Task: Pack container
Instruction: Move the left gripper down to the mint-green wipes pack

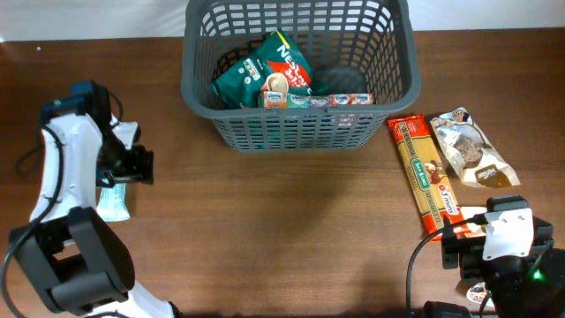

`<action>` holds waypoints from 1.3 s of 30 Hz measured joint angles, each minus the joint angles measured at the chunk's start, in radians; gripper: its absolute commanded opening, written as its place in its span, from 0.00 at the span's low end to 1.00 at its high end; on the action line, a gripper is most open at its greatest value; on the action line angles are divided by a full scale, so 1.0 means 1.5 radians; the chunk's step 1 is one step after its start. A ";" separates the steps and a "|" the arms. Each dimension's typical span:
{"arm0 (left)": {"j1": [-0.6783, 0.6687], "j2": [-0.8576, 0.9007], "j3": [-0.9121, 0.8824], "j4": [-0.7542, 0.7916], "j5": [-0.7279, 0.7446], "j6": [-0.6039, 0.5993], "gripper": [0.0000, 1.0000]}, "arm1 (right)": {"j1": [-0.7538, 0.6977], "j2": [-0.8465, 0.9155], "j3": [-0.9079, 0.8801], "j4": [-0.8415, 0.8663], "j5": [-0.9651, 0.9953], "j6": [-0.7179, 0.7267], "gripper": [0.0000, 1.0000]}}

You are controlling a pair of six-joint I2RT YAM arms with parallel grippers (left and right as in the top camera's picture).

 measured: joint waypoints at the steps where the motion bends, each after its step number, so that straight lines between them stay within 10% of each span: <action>1: 0.000 0.000 -0.024 0.027 -0.003 0.010 0.79 | 0.000 0.000 0.000 0.000 0.000 0.000 0.99; 20: 0.031 0.002 -0.164 0.303 -0.123 0.129 0.85 | 0.000 0.000 0.000 0.000 0.000 0.001 0.99; 39: 0.087 0.002 -0.212 0.369 -0.105 -0.019 0.86 | 0.000 0.000 0.000 0.000 0.000 0.000 0.99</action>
